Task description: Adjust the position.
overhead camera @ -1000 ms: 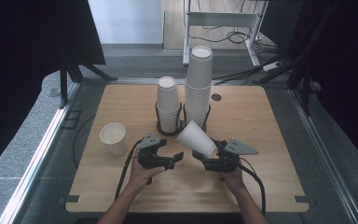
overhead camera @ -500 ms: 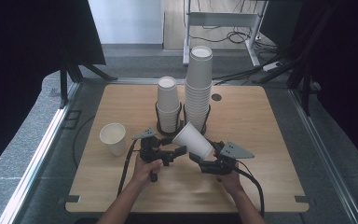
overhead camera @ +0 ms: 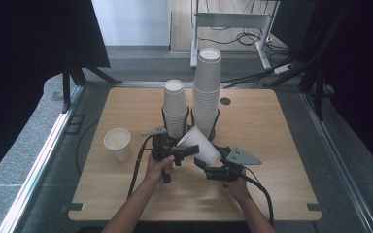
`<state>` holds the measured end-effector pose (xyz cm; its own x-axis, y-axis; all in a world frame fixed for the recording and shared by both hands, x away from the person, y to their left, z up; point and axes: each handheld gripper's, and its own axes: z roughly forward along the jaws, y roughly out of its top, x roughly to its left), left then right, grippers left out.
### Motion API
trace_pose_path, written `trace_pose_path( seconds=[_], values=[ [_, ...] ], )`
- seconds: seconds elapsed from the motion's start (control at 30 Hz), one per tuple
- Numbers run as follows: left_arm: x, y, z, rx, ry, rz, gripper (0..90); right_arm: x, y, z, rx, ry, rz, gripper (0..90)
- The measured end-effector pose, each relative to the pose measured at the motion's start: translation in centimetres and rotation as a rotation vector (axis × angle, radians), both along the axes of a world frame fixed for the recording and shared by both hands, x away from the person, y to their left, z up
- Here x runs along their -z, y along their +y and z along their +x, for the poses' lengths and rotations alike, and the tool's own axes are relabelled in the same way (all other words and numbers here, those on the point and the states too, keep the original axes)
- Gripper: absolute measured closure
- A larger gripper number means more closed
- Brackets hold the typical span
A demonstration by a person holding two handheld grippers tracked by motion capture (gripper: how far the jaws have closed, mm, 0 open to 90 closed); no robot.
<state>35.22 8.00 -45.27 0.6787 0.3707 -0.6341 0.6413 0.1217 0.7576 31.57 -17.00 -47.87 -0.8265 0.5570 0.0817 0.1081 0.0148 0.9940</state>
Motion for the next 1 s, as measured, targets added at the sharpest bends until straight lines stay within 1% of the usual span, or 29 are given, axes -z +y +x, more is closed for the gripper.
trace_pose_path(
  seconds=[0.13,0.2,0.3,0.53,0.87,1.0],
  values=[
    [0.21,-0.32,0.27,0.011,0.008,-0.002,0.0,0.13,0.34,-0.04,-0.006,-0.005,-0.019,22.2],
    [0.32,-0.31,0.42,0.016,0.013,-0.014,0.1,0.18,0.36,-0.01,-0.006,-0.004,-0.022,22.3],
    [0.42,-0.42,0.54,0.021,0.019,-0.033,3.8,0.27,0.41,0.07,-0.009,0.000,-0.026,22.4],
    [0.32,-0.58,0.37,0.018,-0.016,-0.018,9.0,0.41,0.61,0.13,-0.012,0.003,-0.038,22.3],
    [0.22,-0.72,-0.02,0.014,-0.073,0.010,11.8,0.43,0.57,0.17,-0.022,0.009,-0.060,21.3],
    [0.12,-0.75,-0.18,0.013,-0.091,0.023,12.2,0.38,0.60,0.15,-0.024,0.005,-0.075,20.7]
  ],
)
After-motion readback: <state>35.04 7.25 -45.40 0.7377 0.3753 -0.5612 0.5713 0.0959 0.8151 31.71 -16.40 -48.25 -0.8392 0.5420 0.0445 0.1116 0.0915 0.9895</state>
